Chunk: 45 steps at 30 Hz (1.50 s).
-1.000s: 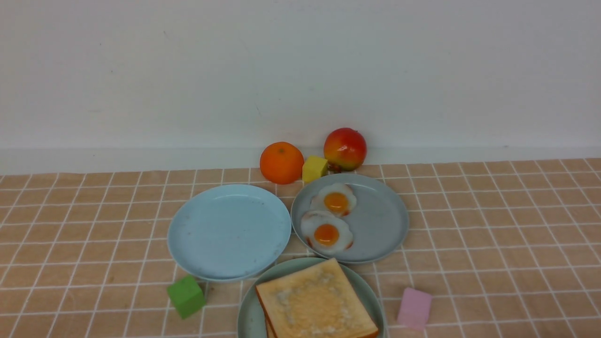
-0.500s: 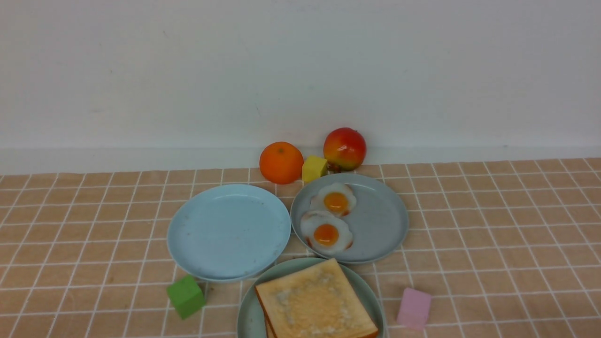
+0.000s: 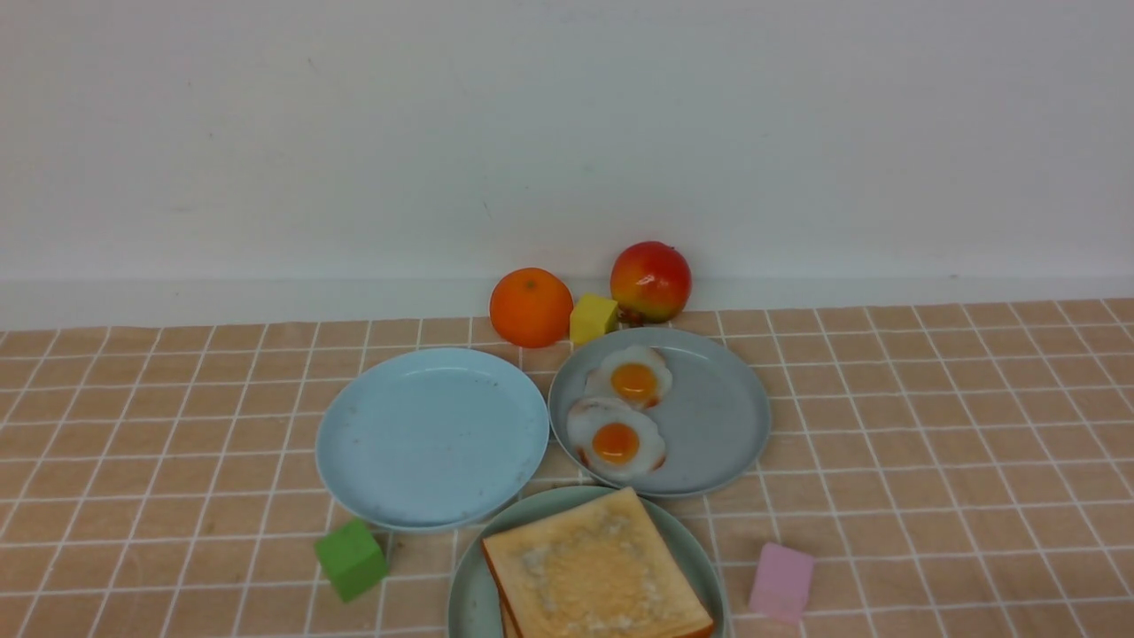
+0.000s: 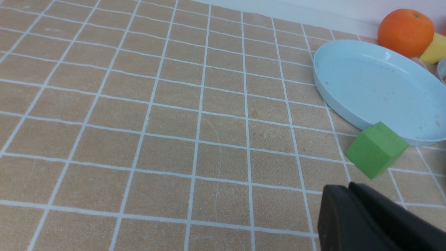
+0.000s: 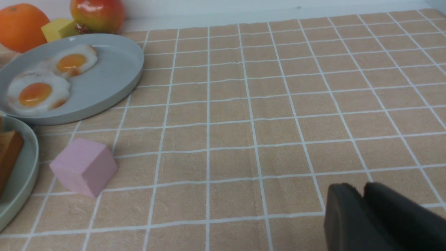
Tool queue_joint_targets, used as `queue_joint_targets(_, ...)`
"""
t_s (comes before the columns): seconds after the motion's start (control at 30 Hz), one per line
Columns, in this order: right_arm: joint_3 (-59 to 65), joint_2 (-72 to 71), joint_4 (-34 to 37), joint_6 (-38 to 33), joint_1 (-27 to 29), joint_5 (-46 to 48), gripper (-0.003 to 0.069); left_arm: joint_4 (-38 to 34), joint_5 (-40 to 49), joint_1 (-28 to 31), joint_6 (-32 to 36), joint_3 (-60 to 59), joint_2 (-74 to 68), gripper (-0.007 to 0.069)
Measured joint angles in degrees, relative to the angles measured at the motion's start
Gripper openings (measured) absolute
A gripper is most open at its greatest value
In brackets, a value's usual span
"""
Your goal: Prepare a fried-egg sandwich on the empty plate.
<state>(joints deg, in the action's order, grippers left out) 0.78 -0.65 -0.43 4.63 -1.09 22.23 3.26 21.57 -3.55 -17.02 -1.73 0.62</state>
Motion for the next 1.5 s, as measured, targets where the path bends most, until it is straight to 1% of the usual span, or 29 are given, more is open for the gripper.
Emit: queue_joint_targets(1.5,0.0,0.0,0.0,0.0,0.0,0.0,0.0137,0.0,0.0,0.0,0.0,0.0,0.0,0.0084)
